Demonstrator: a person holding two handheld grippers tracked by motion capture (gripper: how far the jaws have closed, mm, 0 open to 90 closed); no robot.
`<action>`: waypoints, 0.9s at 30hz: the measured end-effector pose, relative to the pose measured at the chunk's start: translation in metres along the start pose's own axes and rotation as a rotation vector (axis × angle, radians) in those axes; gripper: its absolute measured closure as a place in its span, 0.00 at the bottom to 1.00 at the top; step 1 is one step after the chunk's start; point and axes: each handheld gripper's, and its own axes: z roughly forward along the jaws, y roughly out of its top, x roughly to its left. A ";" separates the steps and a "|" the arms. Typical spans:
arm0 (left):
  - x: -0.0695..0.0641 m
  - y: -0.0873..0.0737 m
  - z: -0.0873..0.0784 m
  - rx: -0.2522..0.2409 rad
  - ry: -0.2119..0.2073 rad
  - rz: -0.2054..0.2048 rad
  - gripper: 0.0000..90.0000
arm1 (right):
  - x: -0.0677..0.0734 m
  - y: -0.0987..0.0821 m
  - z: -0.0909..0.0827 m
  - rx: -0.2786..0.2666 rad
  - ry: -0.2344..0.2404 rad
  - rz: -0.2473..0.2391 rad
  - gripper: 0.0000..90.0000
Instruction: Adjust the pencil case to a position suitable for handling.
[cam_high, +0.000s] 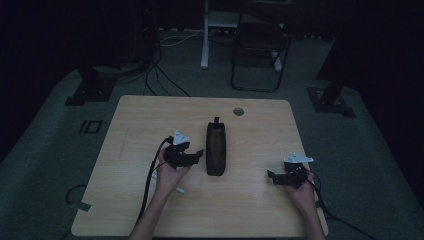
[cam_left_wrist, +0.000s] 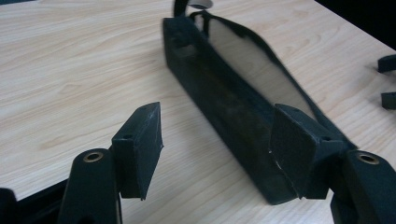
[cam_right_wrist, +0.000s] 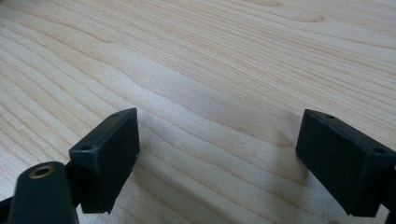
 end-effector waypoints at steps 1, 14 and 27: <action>0.000 0.000 0.000 0.000 0.000 0.000 0.39 | 0.000 0.000 0.000 0.000 0.000 0.000 0.15; -0.040 -0.004 0.016 0.026 -0.053 0.034 0.37 | 0.000 0.000 0.000 0.000 0.000 0.000 0.15; -0.038 -0.012 0.024 0.086 -0.001 0.052 0.51 | 0.000 0.000 0.000 0.000 0.000 0.000 0.15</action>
